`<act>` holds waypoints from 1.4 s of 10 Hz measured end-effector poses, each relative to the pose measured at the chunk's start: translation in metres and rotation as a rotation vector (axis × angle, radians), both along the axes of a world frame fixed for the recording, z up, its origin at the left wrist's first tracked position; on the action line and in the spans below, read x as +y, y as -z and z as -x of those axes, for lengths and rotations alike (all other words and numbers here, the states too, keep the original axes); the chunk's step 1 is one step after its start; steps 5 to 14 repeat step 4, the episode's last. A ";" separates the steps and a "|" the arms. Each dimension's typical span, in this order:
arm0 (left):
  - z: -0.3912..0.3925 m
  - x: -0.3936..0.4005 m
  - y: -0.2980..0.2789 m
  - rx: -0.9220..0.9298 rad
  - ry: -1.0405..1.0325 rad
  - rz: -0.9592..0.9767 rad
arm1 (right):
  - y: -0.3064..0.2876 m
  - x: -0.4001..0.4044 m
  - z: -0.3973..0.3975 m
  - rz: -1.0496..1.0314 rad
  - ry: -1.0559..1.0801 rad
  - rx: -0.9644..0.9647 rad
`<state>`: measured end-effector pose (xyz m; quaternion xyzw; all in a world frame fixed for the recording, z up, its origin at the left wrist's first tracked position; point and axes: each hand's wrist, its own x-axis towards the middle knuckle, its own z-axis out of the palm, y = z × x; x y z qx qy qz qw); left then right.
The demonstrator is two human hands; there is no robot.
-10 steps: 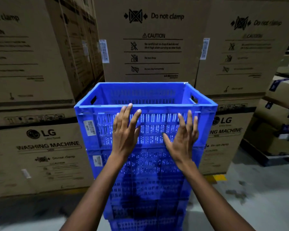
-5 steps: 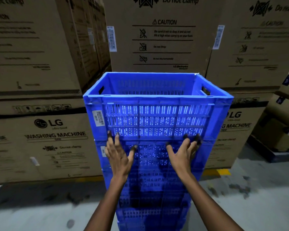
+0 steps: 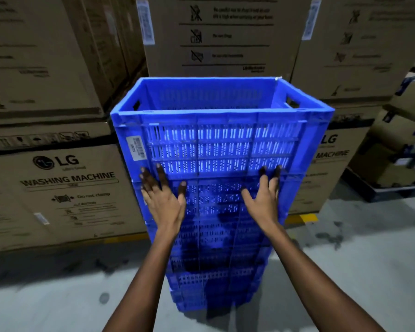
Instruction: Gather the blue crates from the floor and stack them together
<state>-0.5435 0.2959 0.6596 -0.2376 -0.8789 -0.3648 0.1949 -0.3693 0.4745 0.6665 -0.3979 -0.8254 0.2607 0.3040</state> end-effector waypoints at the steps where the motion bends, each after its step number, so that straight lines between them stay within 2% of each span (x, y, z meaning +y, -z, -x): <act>1: -0.003 -0.006 -0.002 0.001 0.006 0.076 | -0.006 -0.002 -0.007 0.028 -0.023 -0.068; 2: -0.008 -0.012 -0.002 -0.015 0.034 0.109 | -0.011 -0.006 -0.014 0.047 -0.013 -0.085; 4: -0.058 -0.031 0.009 -0.094 0.180 0.139 | -0.023 -0.035 -0.044 0.063 -0.023 0.132; 14: -0.058 -0.031 0.009 -0.094 0.180 0.139 | -0.023 -0.035 -0.044 0.063 -0.023 0.132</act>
